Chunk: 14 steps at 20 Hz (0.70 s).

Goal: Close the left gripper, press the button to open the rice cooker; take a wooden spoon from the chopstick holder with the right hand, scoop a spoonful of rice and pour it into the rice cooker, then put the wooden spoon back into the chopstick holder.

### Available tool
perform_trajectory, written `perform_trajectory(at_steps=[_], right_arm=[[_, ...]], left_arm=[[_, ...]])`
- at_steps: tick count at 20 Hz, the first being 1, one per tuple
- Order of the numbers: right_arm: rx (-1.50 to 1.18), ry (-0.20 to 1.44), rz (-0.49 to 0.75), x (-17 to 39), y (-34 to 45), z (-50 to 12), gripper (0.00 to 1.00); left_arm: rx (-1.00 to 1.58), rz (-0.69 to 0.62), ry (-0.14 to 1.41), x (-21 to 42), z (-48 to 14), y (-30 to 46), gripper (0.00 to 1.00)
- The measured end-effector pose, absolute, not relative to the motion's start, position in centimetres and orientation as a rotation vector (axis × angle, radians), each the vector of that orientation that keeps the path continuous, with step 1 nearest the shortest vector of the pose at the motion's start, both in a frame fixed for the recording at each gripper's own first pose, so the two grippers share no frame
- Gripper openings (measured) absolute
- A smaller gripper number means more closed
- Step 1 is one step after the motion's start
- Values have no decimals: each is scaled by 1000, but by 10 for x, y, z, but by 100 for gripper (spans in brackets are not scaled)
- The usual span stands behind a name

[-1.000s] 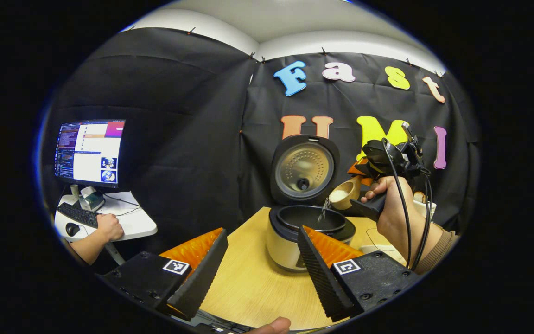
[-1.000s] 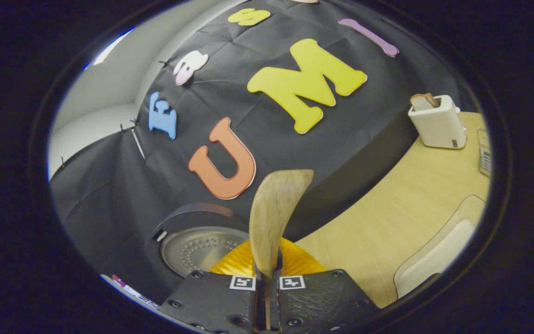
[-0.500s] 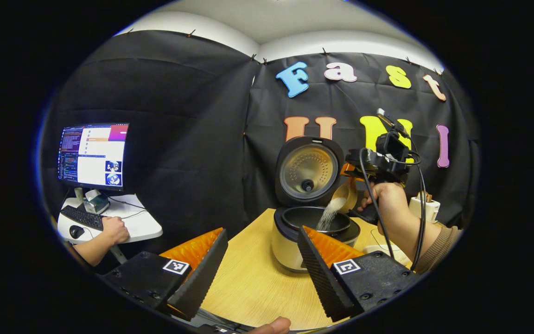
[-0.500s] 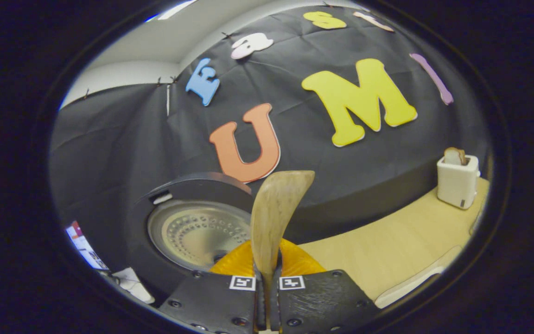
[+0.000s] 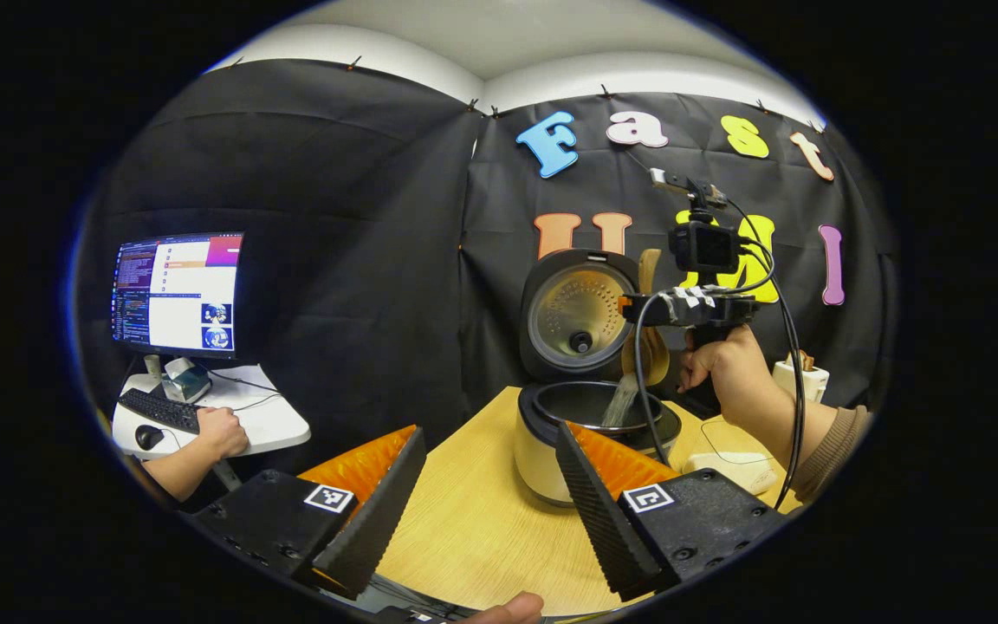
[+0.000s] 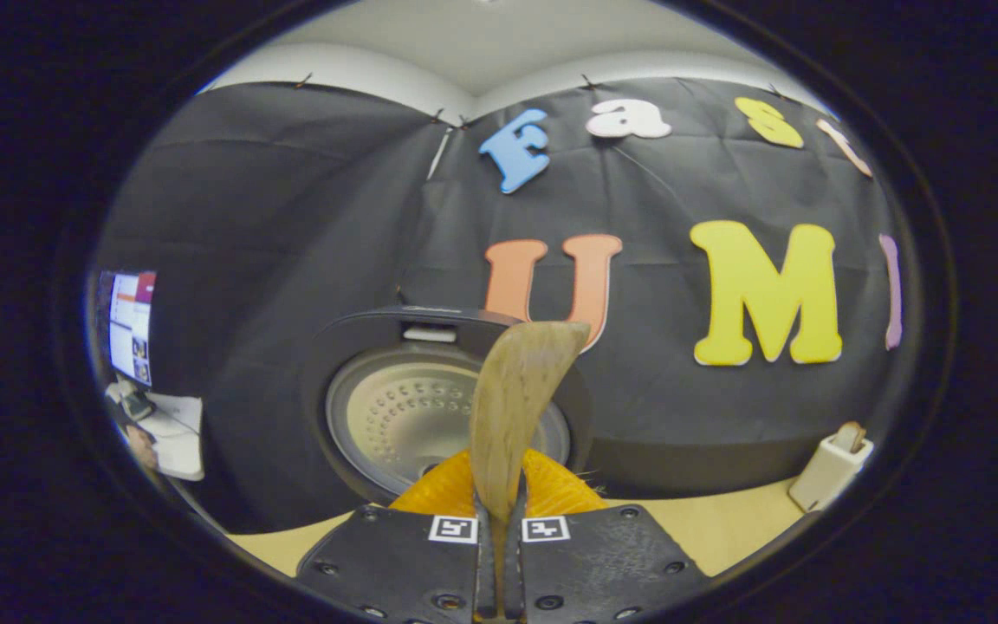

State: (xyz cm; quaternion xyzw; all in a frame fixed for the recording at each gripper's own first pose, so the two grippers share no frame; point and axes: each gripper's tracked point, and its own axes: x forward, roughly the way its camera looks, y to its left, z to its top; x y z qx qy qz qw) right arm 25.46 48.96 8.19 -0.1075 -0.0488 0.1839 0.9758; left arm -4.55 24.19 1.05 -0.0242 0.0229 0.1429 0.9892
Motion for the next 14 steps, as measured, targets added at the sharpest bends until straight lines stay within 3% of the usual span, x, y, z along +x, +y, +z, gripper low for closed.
perform_trajectory(at_steps=[7,14], right_arm=[[-447,-180,396,236,517,82,4],[-418,-154,397,244,502,83,5]], left_arm=[[-28,285,40,-47,13,239,97],[-33,285,44,-45,12,238,97]])
